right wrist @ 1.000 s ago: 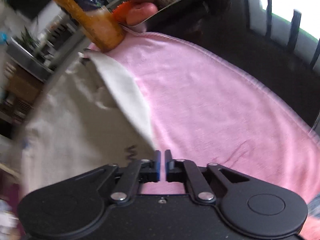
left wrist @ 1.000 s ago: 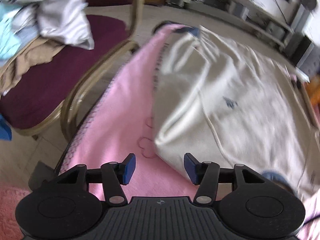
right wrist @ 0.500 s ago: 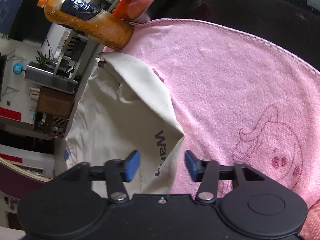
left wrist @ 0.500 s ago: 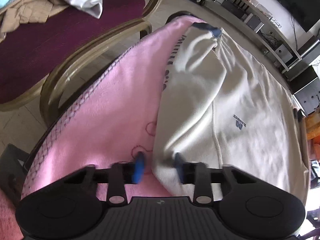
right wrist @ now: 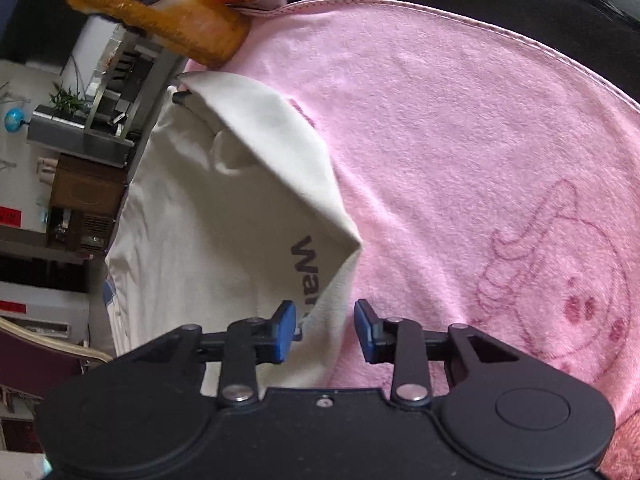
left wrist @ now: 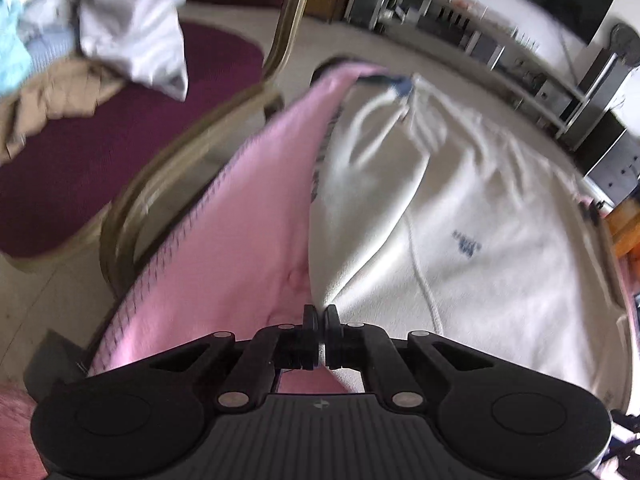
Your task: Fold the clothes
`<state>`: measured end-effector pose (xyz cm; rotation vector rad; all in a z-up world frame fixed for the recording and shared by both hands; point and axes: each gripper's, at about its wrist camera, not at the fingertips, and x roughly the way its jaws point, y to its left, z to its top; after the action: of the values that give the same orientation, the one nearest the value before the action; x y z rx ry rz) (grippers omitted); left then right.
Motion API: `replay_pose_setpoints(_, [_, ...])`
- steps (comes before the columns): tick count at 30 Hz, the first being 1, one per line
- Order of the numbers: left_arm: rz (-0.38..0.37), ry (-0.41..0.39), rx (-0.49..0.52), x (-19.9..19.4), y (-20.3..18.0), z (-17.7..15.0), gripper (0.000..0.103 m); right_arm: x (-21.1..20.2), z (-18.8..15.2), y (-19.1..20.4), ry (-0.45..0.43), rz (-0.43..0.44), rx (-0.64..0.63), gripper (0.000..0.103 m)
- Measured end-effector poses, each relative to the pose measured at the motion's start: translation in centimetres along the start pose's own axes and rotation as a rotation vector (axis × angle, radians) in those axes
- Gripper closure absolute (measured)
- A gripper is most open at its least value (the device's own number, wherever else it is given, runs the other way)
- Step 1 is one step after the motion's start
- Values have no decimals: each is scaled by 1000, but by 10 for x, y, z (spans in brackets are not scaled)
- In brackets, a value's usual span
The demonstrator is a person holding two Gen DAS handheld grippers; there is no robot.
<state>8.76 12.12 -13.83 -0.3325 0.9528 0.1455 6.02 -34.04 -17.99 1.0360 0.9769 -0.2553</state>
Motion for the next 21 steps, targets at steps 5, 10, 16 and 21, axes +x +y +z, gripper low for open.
replay_pose_setpoints(5, [-18, 7, -43, -19, 5, 8, 100, -17, -4, 6, -46, 17, -45, 101])
replay_pose_setpoints(10, [8, 74, -94, -24, 11, 13, 100, -30, 2, -11, -17, 89, 41, 101])
replay_pose_setpoints(16, [159, 65, 68, 3, -4, -9, 82, -8, -4, 14, 2, -135, -177, 89])
replay_pose_setpoints(21, [255, -49, 77, -35, -10, -11, 79, -38, -13, 22, -85, -67, -245, 73])
